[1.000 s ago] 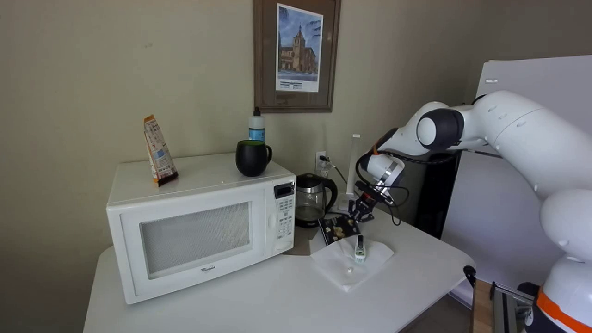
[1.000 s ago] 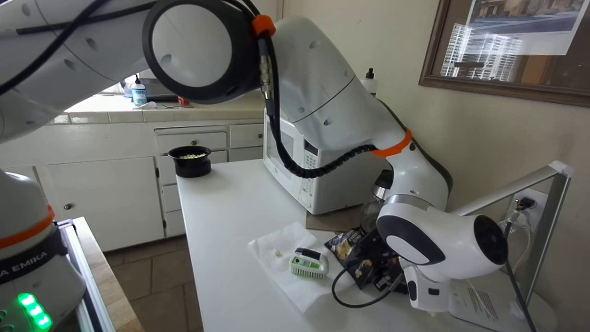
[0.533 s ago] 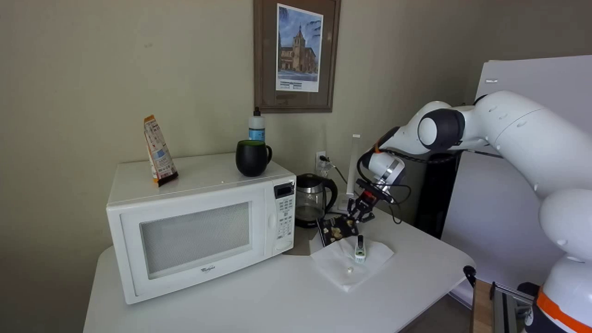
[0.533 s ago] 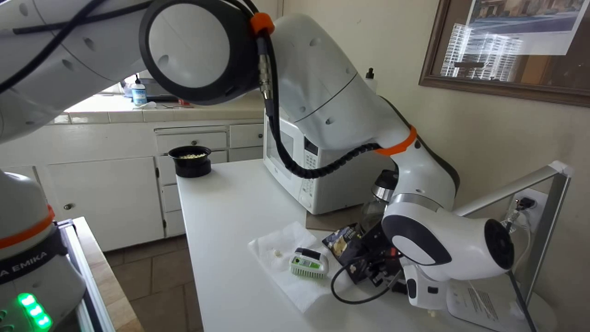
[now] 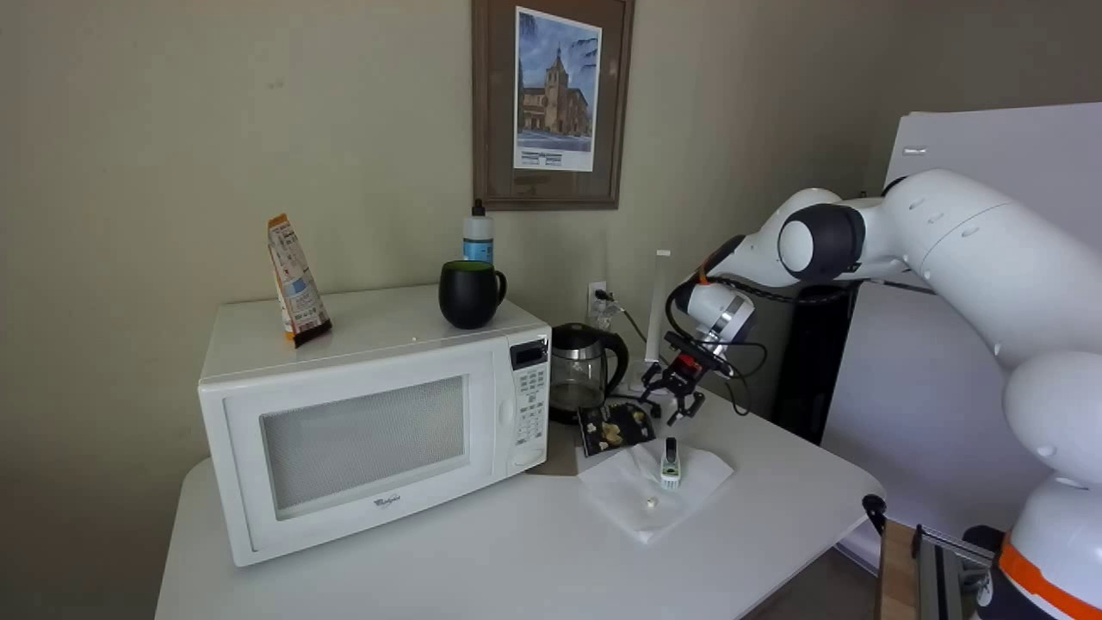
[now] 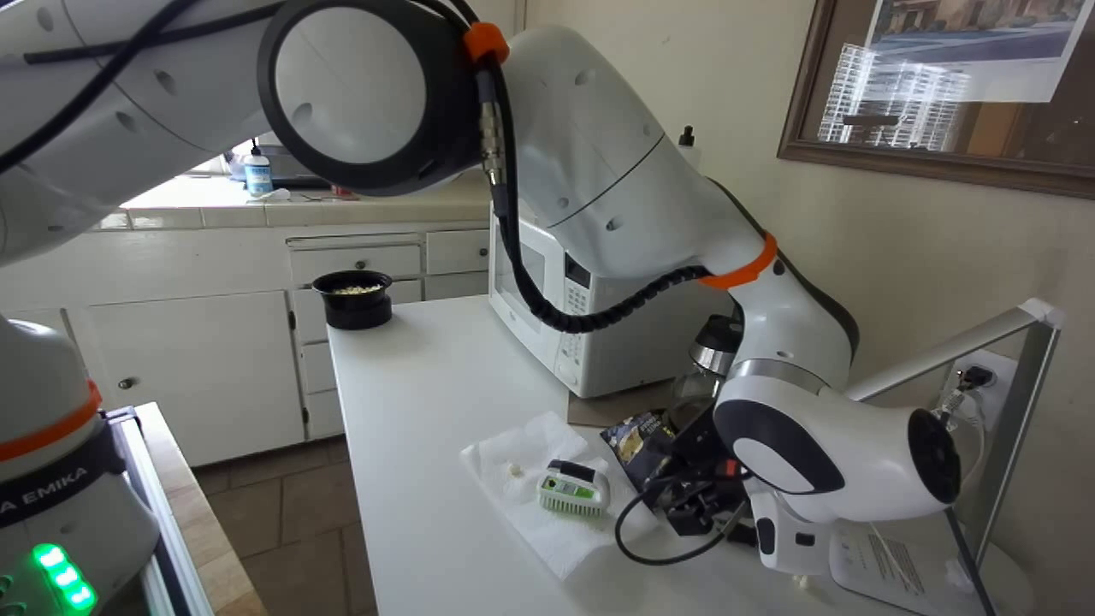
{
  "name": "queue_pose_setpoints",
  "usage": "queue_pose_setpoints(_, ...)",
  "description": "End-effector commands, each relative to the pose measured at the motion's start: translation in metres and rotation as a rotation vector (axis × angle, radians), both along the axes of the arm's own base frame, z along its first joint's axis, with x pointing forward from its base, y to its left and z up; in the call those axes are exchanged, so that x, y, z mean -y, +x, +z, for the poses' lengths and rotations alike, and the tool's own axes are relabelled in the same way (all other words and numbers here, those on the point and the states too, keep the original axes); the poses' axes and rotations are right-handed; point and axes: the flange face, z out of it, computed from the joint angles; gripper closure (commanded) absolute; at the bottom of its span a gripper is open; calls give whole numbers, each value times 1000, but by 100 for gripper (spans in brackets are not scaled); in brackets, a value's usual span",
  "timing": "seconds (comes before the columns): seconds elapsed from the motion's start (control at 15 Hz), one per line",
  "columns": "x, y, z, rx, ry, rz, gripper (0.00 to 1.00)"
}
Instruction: Put the white object in the black packet
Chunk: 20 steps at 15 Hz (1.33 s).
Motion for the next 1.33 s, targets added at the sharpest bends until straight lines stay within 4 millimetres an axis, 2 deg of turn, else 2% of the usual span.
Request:
queue_pose_setpoints(0.0, 8, -2, -1, -23, -27, 3, 0)
queue_pose_setpoints(0.2, 22, -5, 1, -54, -176, -21, 0)
queue_pose_setpoints(0.33, 43, -14, 17, -59, -284, -59, 0)
queue_pose_setpoints(0.53, 57, -16, 31, -46, -471, -70, 0)
queue_pose_setpoints(0.73, 53, -16, 35, -31, -651, -31, 0)
queue_pose_setpoints(0.87, 45, -26, 40, -43, -749, 32, 0)
queue_pose_setpoints(1.07, 39, -53, 67, -54, -896, 139, 0)
queue_pose_setpoints(1.27, 34, -80, 104, -34, -1001, 302, 0)
